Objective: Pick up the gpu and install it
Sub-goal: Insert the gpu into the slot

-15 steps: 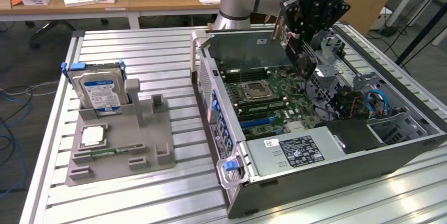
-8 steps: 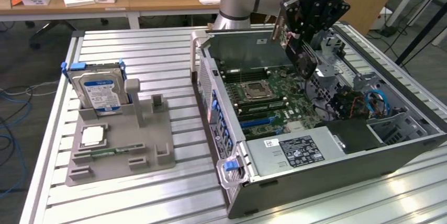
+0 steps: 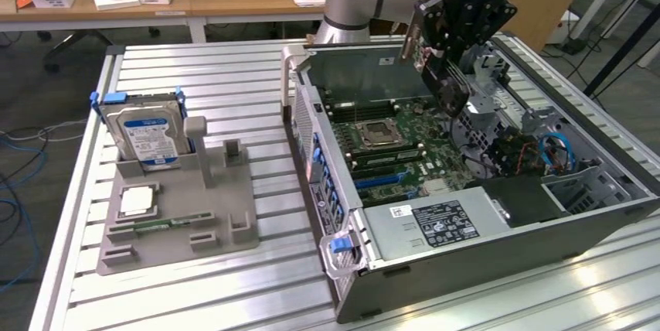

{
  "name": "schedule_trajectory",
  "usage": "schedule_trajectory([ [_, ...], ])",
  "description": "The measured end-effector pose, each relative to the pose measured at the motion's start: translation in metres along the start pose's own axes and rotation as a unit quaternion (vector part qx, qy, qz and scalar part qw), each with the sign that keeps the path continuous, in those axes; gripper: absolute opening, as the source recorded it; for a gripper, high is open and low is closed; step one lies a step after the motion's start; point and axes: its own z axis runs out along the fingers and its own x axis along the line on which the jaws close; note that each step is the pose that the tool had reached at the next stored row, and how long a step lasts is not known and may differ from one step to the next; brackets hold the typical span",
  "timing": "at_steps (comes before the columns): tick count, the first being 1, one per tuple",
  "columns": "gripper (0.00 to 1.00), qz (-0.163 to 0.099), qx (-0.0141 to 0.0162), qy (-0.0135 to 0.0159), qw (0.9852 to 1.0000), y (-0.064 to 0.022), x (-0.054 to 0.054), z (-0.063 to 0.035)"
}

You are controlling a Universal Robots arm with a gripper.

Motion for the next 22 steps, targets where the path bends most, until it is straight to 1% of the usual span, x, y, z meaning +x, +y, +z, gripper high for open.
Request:
schedule_trajectory([
  [12,0.26,-0.021,-0.0005,0.001,0.9998,0.0,-0.0012,0.0003],
  [17,0.26,-0.035,-0.0008,0.0016,0.9994,0.0,-0.0014,0.0004],
  [22,0.26,-0.051,-0.0011,0.0023,0.9987,0.0,-0.0016,0.0004],
])
